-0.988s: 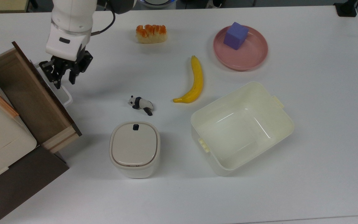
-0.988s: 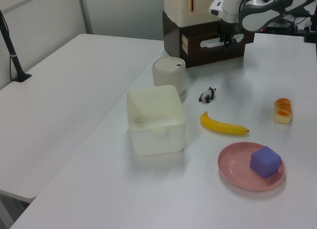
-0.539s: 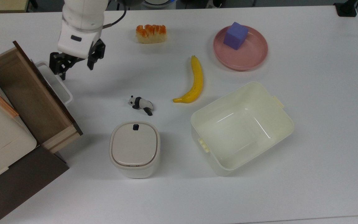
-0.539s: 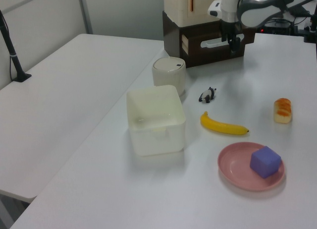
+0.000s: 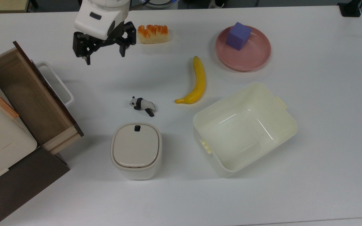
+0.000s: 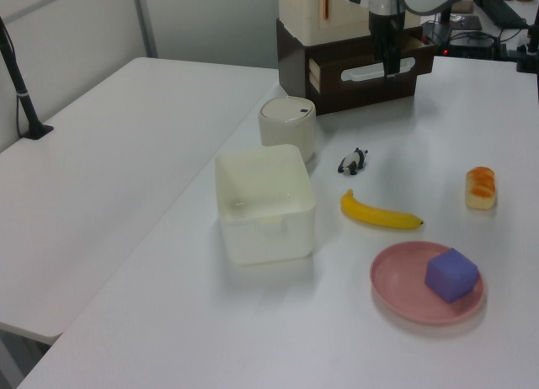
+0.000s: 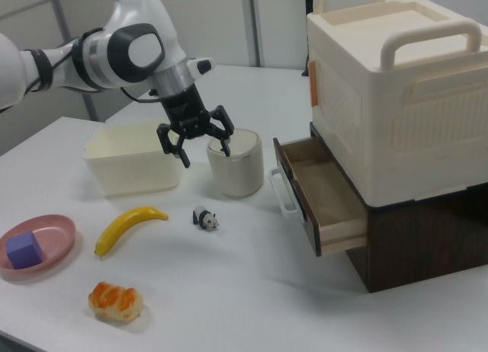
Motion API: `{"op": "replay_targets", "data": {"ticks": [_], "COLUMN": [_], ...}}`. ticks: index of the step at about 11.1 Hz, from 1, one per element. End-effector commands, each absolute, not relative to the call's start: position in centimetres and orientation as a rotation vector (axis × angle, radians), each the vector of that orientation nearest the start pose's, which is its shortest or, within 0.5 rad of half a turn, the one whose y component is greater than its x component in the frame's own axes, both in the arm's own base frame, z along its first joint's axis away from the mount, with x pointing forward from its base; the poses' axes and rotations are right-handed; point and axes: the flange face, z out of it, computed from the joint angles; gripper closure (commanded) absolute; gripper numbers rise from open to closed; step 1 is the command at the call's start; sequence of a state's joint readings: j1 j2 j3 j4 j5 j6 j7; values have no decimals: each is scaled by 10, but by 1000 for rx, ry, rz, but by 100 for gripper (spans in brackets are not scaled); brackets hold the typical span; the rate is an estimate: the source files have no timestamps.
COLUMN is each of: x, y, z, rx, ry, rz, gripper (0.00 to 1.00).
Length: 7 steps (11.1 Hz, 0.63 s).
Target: Slide open the drawer
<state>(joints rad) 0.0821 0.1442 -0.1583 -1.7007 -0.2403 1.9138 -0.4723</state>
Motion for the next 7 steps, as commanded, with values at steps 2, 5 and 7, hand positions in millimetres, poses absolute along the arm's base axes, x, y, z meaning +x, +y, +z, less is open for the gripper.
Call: {"op": "replay_targets", "data": {"ticks": [2, 5, 7], "x": [594, 577, 571], "y": [-31, -10, -3], "z": [549, 569, 572], "rx": [-3270, -3245, -3168], "ry": [-241, 76, 168], "rz": [-138, -113, -45], "gripper": [0, 0, 0]}}
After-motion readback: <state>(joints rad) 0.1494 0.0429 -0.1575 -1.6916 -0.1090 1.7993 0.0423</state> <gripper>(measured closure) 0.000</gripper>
